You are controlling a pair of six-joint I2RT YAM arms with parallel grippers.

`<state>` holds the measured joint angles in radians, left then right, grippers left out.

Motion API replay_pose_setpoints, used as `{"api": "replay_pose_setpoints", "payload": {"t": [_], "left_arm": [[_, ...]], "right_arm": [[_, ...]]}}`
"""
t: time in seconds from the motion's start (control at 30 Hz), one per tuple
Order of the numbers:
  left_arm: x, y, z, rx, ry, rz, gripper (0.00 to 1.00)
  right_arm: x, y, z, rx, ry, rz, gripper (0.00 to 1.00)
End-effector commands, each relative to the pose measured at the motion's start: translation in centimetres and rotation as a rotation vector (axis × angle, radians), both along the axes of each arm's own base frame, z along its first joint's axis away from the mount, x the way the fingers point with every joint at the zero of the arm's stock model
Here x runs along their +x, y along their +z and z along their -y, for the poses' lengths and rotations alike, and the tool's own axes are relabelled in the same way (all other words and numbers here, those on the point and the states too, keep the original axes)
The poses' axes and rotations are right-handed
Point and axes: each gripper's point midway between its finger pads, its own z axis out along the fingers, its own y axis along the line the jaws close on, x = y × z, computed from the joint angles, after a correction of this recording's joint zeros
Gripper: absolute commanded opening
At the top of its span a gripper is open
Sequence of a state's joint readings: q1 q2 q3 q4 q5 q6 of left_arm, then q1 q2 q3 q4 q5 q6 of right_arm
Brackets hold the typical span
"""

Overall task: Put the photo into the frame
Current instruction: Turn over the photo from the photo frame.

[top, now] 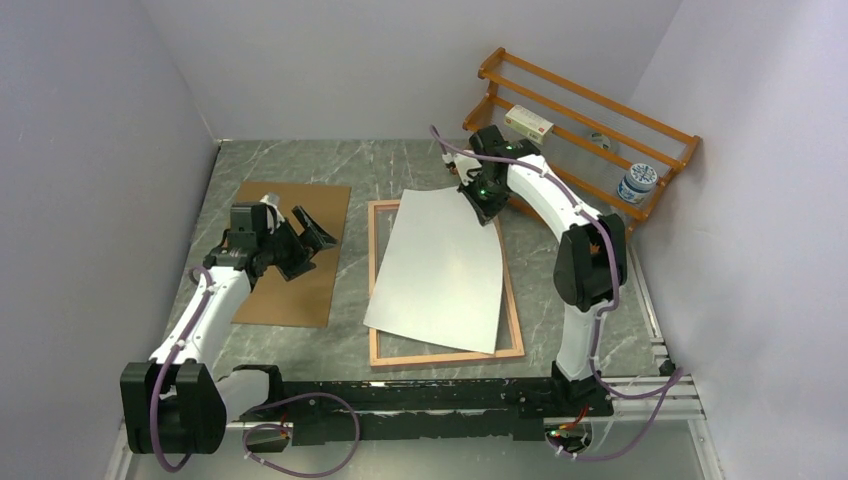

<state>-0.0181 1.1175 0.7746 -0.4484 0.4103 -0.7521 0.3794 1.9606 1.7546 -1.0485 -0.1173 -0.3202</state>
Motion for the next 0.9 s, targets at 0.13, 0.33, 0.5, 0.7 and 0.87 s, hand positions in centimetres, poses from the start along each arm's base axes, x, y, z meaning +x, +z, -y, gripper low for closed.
{"api": "replay_pose_setpoints", "payload": {"t": [0.13, 0.33, 0.5, 0.7, 0.87], "left_arm": [[1.2, 1.9, -0.2, 0.042, 0.007, 0.077, 0.93], [1.5, 2.2, -0.3, 0.058, 0.027, 0.098, 0.92], [1.4, 2.0, -0.2, 0.065, 0.033, 0.092, 0.92], [0.9, 1.6, -0.2, 0.074, 0.051, 0.083, 0.92], [0.6, 1.3, -0.4, 0.083, 0.059, 0.076, 0.92]], "right_arm": [[0.7, 8.2, 2.9, -0.072, 0.013, 0.299, 0.00], [-1.5, 7.4, -0.5, 0.065, 0.126, 0.229, 0.00], [-1.9, 5.5, -3.1, 0.133, 0.159, 0.134, 0.00], [0.6, 3.6, -3.8, 0.118, 0.076, 0.102, 0.01], [1.5, 2.1, -4.3, 0.112, 0.055, 0.077, 0.07]]}}
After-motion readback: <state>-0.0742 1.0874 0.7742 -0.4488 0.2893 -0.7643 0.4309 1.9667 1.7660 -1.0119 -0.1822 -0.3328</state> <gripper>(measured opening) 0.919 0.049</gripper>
